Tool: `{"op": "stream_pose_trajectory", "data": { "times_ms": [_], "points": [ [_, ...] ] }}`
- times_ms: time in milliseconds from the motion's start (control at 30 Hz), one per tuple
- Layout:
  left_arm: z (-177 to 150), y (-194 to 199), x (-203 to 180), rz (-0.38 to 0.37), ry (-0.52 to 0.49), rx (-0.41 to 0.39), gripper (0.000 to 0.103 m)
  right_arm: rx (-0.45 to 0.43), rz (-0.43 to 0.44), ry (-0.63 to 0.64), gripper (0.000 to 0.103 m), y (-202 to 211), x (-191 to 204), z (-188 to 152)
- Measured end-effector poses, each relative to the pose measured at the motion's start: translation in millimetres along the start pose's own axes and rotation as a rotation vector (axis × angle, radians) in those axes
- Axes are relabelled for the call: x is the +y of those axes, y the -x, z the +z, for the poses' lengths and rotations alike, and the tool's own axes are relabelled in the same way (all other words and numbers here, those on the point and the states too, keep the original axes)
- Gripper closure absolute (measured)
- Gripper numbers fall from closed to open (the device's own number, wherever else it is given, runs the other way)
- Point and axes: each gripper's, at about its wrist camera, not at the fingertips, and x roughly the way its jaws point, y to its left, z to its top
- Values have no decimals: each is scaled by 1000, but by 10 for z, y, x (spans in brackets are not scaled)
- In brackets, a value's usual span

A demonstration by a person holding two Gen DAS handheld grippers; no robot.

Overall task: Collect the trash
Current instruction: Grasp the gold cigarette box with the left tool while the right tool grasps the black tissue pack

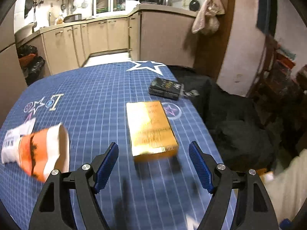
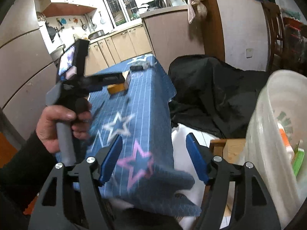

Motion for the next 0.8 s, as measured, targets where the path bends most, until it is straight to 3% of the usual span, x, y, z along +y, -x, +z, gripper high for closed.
{"op": "stream_pose_trajectory", "data": {
  "times_ms": [233, 367, 433, 600, 800],
  "points": [
    [137, -378, 24, 36, 58, 76, 27, -57, -3, 40, 35, -196, 67, 395],
    [123, -378, 51, 50, 44, 85, 46, -62, -14, 63, 35, -320, 113, 542],
    [84, -348, 88, 35, 43, 82, 46, -68, -11, 73, 35, -368, 143, 641],
    [-103, -82, 267, -19, 81, 94, 47, -66, -20, 136, 35, -517, 284, 851],
    [-449, 491, 544, -35, 15, 7, 47, -3, -3, 215, 35, -940, 459, 1146]
  ]
}}
